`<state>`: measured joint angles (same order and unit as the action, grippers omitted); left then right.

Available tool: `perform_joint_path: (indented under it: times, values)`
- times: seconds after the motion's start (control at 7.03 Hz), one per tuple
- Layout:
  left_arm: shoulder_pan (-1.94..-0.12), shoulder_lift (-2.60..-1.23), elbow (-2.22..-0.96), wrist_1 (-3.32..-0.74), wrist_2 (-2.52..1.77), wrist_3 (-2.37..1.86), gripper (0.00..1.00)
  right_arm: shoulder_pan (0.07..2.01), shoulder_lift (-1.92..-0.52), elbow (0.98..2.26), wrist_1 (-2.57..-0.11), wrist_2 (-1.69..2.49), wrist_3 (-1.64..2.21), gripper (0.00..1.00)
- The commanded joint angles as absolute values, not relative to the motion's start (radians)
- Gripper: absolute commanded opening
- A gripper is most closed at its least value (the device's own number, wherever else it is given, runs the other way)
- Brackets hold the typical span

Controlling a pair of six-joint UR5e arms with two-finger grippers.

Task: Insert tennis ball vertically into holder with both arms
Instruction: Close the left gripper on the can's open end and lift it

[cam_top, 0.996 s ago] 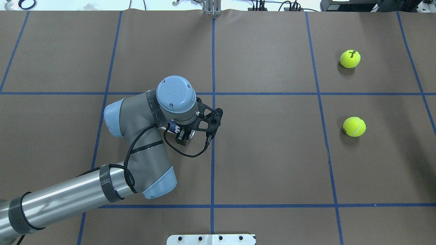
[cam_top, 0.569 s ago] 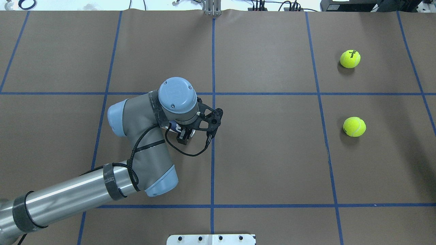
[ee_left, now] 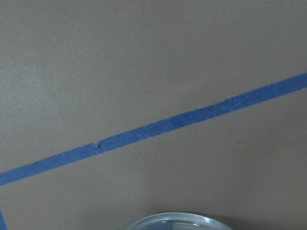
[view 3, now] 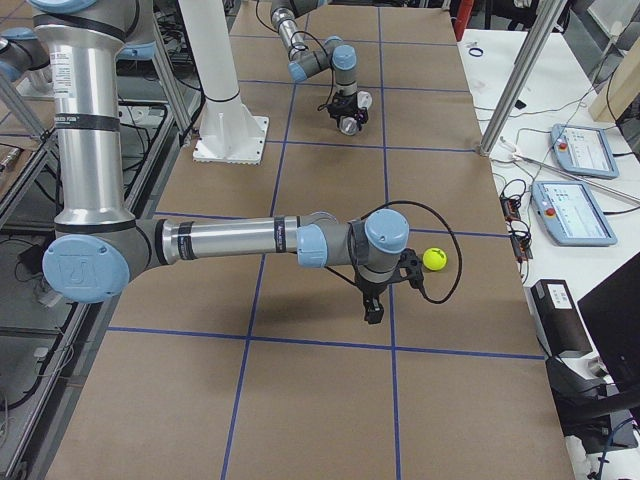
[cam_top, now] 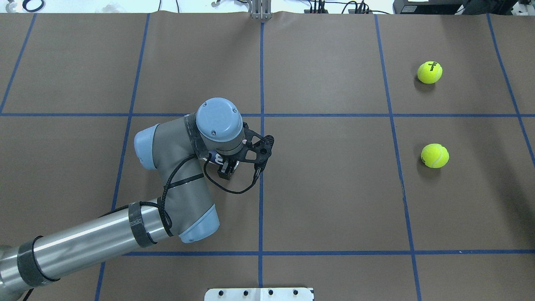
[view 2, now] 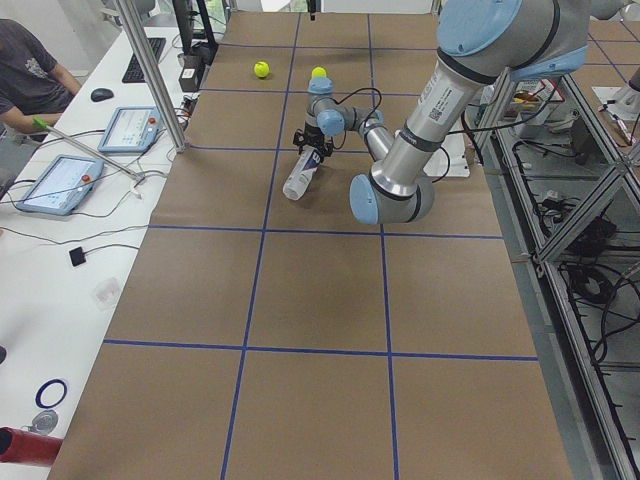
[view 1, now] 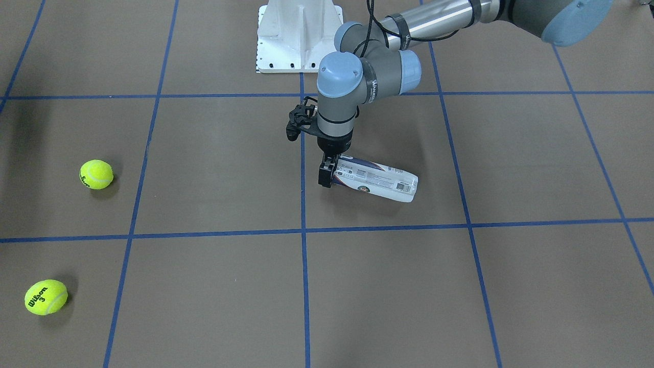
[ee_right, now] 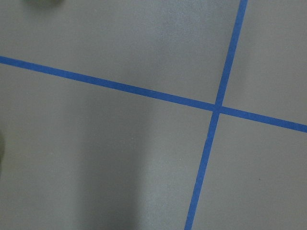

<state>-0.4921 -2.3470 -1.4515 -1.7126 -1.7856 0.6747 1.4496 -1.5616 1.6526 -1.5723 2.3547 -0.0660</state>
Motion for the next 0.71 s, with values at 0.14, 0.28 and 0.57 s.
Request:
perform_joint_path:
  times: [0.14, 0.28, 0.57]
  values:
    - [-0.485, -2.345, -1.433, -1.741, -1.786, 0.647, 0.99, 1.45, -1.562, 1.648, -1.572, 2.355, -0.066, 0.99]
    - [-0.485, -2.347, -1.434, -1.741, -1.786, 0.647, 0.98, 1.45, -1.562, 1.647, -1.572, 2.355, -0.066, 0.99]
    - [-0.485, -2.347, -1.433, -1.741, -1.786, 0.647, 0.9, 1.45, -1.562, 1.647, -1.572, 2.355, -0.066, 0.99]
